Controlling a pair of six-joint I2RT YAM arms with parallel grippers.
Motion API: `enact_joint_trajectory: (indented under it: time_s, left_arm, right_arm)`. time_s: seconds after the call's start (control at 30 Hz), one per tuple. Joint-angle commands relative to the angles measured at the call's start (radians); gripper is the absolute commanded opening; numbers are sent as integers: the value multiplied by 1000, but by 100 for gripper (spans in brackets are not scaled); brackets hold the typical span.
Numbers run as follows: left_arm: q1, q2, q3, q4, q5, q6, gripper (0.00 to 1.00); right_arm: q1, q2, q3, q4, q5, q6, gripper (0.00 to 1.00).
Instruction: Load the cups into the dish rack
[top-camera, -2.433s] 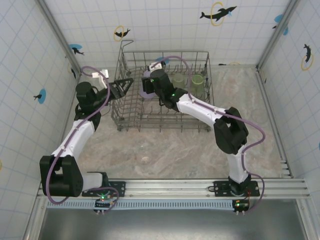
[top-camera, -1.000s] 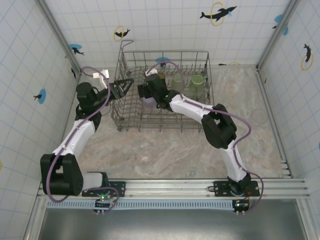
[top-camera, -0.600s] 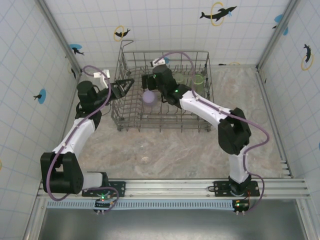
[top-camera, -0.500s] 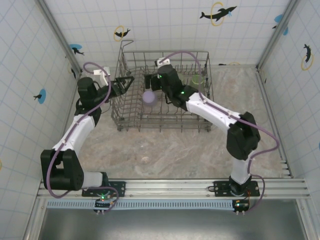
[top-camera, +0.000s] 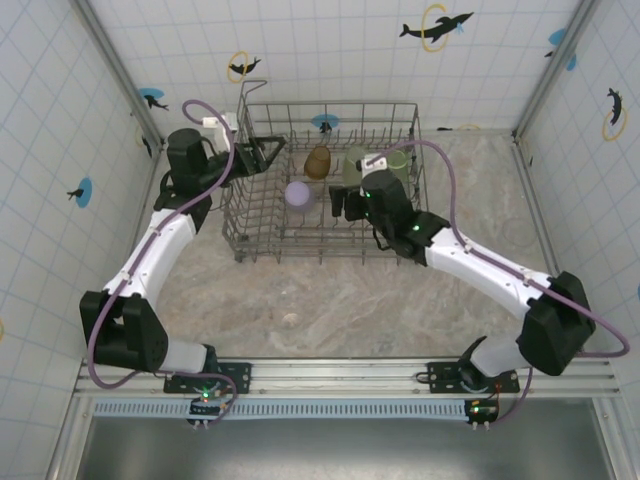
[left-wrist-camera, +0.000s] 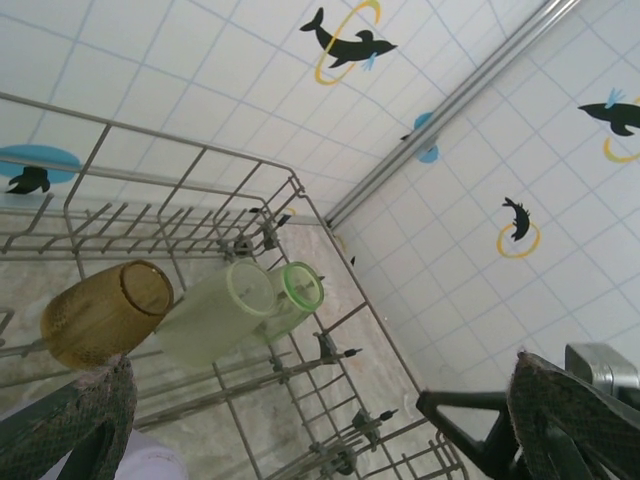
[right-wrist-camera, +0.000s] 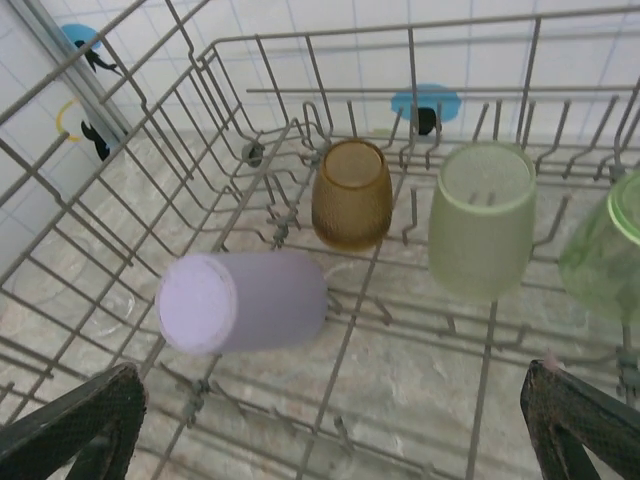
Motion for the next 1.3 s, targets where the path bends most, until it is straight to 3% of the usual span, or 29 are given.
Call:
enact_joint_trajectory:
  time_s: [0.0,0.43,0.8,1.03,1.27]
  left_arm:
    - [-9,-32,31,-81,-56,1,98]
    - [-74,-162,23,-375,-257,43,98]
    - [-90,-270,15,-531,-224,-48,98]
    - [-127,-301,46,-758,-247,41,98]
    - [-147,-374,-29,-842,-252,89,98]
  right_arm:
    - [5,-96,-71,-5,4,52,99]
    - [4,-381,-312,-38,35,98,100]
    - [6,-470,-345,-145,58,139,99]
    - [50,-464,-371,-175,93,193,100]
    - [91,-465,-373,-167,139,218,100]
